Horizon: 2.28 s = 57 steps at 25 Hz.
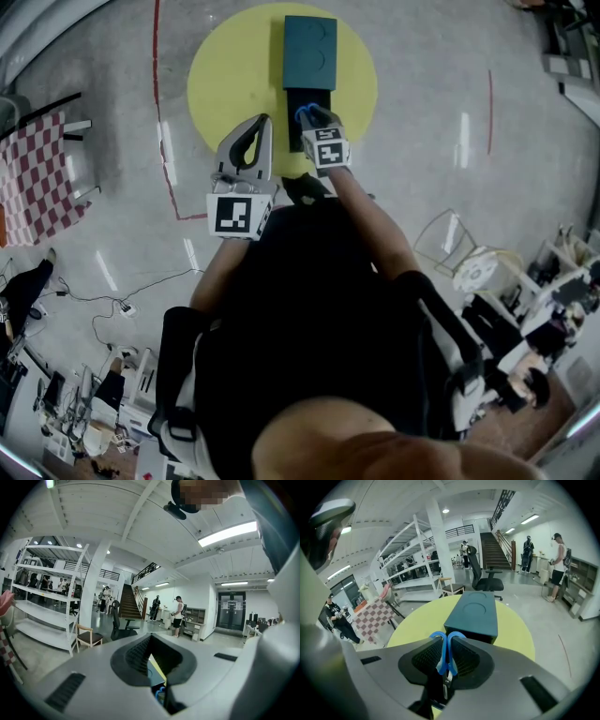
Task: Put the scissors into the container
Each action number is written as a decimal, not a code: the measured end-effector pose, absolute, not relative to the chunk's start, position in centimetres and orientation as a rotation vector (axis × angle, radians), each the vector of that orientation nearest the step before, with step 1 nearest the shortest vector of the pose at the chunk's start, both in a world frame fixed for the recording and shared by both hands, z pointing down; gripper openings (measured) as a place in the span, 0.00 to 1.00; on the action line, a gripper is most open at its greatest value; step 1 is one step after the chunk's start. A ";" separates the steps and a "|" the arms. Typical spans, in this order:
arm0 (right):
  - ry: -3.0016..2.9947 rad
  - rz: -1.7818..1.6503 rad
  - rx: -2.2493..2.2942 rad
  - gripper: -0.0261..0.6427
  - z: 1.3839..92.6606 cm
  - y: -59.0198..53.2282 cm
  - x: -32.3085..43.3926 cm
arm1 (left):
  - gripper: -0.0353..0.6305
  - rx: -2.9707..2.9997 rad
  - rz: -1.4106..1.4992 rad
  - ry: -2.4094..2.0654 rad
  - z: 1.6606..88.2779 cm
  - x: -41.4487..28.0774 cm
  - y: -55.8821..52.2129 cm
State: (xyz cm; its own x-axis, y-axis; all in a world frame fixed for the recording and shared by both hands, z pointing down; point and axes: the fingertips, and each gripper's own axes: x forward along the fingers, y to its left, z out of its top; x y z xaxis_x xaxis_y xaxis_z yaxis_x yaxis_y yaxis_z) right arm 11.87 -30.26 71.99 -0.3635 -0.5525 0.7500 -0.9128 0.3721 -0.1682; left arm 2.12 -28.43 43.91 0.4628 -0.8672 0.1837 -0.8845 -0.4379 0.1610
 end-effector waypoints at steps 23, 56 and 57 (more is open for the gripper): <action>-1.949 0.822 1.252 0.14 77.6 -32.1 12.0 | 0.04 2.449 0.140 -1.518 44.9 1.6 -28.3; -1.820 0.924 1.186 0.14 82.1 -30.8 11.5 | 0.04 2.401 0.177 -1.538 46.0 0.2 -27.8; -1.821 0.934 1.184 0.14 82.2 -30.7 11.3 | 0.04 2.399 0.177 -1.536 46.0 0.1 -27.8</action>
